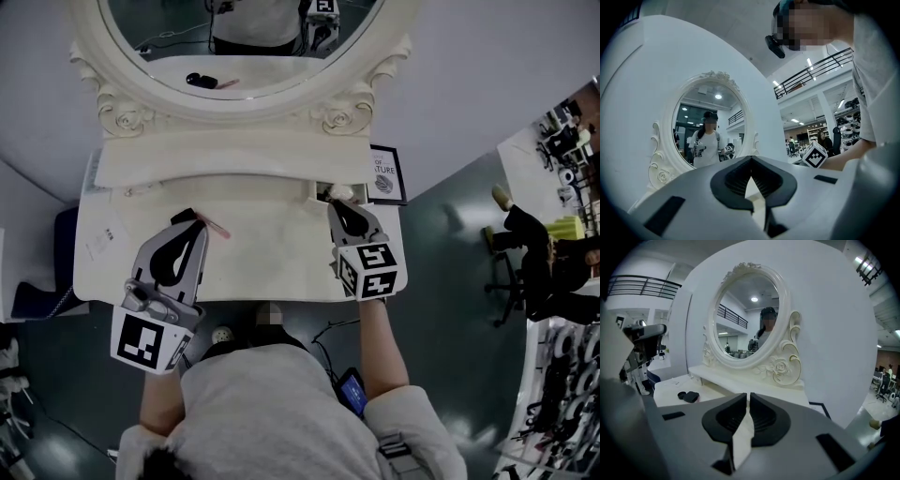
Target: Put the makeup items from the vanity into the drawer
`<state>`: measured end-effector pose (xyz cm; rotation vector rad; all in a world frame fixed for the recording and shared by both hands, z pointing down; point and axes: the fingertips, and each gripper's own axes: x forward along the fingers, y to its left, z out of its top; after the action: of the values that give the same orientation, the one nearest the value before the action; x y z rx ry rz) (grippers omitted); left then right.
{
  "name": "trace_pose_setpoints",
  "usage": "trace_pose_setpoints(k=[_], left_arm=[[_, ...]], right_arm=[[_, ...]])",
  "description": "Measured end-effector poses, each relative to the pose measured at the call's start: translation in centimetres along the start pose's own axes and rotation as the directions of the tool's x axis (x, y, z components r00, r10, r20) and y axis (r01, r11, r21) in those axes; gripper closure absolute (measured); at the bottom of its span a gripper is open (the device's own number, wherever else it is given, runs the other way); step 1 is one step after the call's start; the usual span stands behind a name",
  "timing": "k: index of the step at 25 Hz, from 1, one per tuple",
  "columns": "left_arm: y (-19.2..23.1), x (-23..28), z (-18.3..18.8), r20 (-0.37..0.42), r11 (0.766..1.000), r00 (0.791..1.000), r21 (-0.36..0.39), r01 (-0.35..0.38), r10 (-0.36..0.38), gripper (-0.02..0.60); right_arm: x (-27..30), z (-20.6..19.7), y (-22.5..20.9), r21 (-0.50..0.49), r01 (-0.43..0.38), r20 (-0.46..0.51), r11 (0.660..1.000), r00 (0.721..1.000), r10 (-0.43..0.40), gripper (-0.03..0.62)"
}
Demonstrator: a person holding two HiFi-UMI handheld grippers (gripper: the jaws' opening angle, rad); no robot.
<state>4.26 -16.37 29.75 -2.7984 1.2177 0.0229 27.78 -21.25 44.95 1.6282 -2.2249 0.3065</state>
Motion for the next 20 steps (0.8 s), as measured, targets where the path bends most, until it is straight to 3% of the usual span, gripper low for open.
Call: trace_pose_setpoints(k=[20], left_arm=[[1.1, -4.3, 1.7, 0.03, 1.0, 0.999, 0.023, 0.018, -0.018, 0.568]], right_arm=[[-6.7, 6.9, 10.4, -0.019, -0.056, 0.241, 0.998, 0.969, 0.059, 0.559]])
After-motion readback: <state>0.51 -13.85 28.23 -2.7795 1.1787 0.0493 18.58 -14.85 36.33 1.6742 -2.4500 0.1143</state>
